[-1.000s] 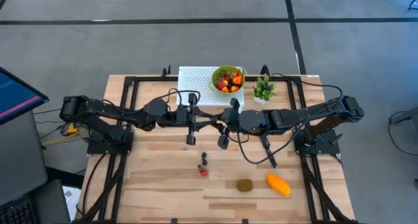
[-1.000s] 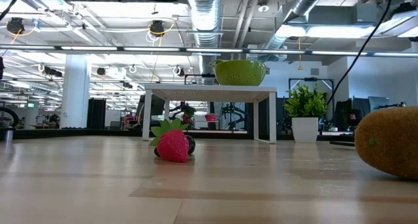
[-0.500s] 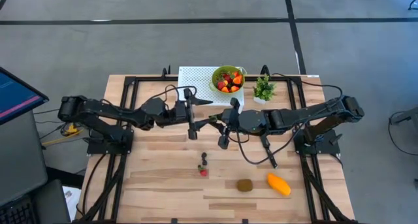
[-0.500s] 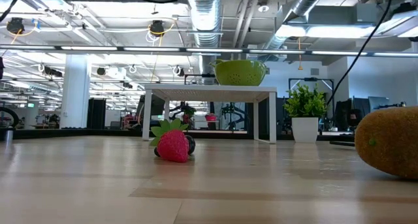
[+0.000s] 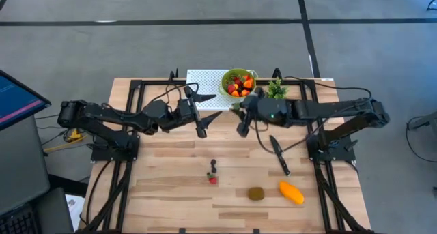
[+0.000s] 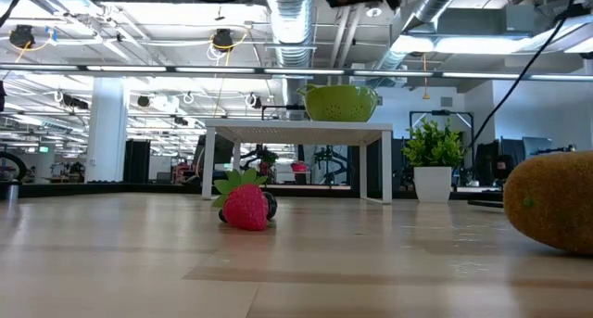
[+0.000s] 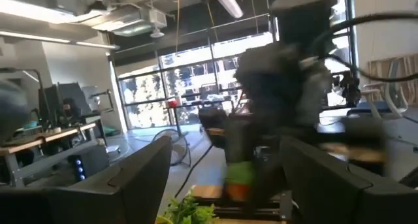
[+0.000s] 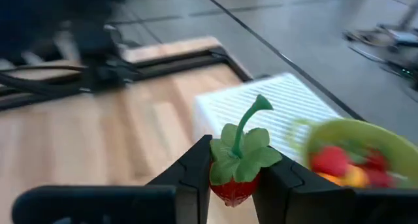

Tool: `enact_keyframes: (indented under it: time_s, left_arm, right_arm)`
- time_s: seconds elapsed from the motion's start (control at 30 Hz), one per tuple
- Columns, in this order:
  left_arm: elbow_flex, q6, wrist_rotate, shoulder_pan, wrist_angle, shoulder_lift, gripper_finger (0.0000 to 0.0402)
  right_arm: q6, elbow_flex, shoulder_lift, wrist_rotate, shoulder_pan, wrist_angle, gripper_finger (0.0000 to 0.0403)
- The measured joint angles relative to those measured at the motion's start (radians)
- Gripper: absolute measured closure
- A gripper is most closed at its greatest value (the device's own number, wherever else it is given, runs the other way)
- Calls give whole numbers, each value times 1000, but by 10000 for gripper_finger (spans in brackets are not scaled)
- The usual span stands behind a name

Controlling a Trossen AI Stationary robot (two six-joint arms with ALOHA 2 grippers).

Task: Pick & Place Fruit
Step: Put the red strawberry into the green strainer bowl

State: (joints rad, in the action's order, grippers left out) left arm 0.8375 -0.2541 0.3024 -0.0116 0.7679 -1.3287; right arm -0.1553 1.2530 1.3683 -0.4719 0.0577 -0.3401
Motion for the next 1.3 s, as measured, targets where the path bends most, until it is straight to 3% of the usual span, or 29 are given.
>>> enact_keyframes:
  time_s: [0.3, 0.67, 0.8, 1.3]
  left_arm:
    - [0, 0, 2, 0, 1, 1, 121]
    - [0, 0, 1, 0, -1, 1, 121]
    - [0, 0, 1, 0, -3, 1, 121]
    - [0, 0, 0, 0, -14, 0, 121]
  right_arm:
    - [5, 0, -42, 5, -223, -124, 325]
    - [-22, -1, 21, 237, -450, -74, 325]
    - [-28, -1, 78, 289, -486, -61, 325]
    - [-42, -1, 110, 290, -504, -48, 307]
